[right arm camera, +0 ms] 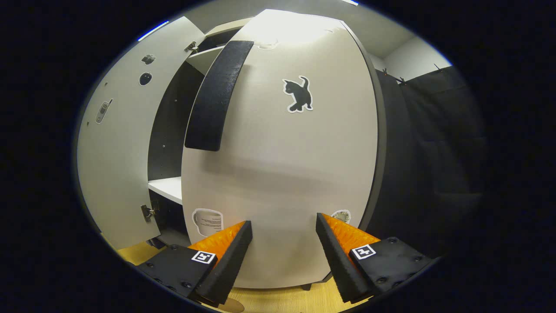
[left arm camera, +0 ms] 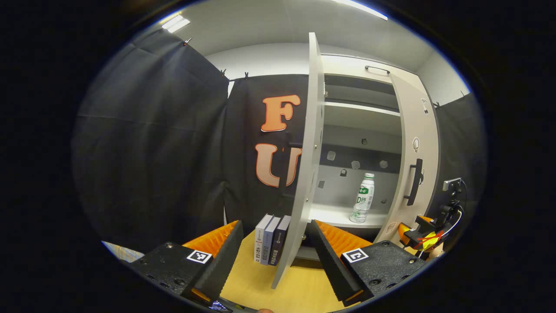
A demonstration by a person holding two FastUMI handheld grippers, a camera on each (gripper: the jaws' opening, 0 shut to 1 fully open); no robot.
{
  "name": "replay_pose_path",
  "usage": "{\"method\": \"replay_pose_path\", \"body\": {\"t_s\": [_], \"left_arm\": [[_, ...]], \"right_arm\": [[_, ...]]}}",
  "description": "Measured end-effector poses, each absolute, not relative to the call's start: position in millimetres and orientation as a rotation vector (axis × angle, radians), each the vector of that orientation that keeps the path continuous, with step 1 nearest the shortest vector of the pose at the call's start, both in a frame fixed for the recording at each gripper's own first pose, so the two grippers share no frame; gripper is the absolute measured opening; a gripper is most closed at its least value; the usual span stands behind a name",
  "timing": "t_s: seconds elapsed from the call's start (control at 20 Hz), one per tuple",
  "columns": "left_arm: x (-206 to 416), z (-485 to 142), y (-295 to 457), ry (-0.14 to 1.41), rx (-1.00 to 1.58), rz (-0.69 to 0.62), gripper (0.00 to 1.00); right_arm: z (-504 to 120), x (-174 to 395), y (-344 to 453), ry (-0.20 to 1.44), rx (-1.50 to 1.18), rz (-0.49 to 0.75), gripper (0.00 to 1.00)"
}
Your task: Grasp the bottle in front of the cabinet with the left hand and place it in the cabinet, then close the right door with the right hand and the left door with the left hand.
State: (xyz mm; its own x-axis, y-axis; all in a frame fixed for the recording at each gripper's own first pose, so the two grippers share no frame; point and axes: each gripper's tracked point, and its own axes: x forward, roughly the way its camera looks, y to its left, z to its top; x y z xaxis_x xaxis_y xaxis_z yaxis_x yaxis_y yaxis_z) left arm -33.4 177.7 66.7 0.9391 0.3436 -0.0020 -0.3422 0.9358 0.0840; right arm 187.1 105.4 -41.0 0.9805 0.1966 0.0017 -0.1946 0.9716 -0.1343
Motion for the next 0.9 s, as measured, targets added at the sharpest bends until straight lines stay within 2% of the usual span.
{"method": "replay_pose_path", "body": {"t_s": [0.05, 0.1, 0.15, 0.2, 0.5, 0.7, 0.75, 0.85, 0.9], "left_arm": [[-36, 66, 185, 0.016, 0.089, 0.364, 0.94], [-37, 67, 191, 0.013, 0.093, 0.378, 0.94], [-37, 66, 197, 0.011, 0.096, 0.392, 0.94], [-36, 65, 205, 0.012, 0.099, 0.405, 0.94], [-19, 55, 246, 0.025, 0.141, 0.469, 0.94], [7, 47, 260, 0.018, 0.152, 0.466, 0.94], [14, 40, 262, 0.028, 0.152, 0.46, 0.94], [25, 28, 265, 0.051, 0.152, 0.45, 0.94], [31, 22, 267, 0.061, 0.152, 0.446, 0.94]], "right_arm": [[-41, 188, 108, -0.016, -0.141, 0.2, 0.89], [-40, 188, 108, -0.024, -0.156, 0.196, 0.98], [-40, 188, 107, -0.028, -0.167, 0.192, 0.98], [-40, 187, 108, -0.029, -0.168, 0.189, 0.88], [-40, 191, 108, 0.0, -0.138, 0.196, 0.89], [-31, 183, 102, 0.006, -0.106, 0.187, 0.89], [-25, 178, 99, -0.001, -0.095, 0.182, 0.98], [-12, 166, 89, -0.017, -0.084, 0.173, 0.98], [-6, 161, 84, -0.024, -0.084, 0.166, 0.89]]}}
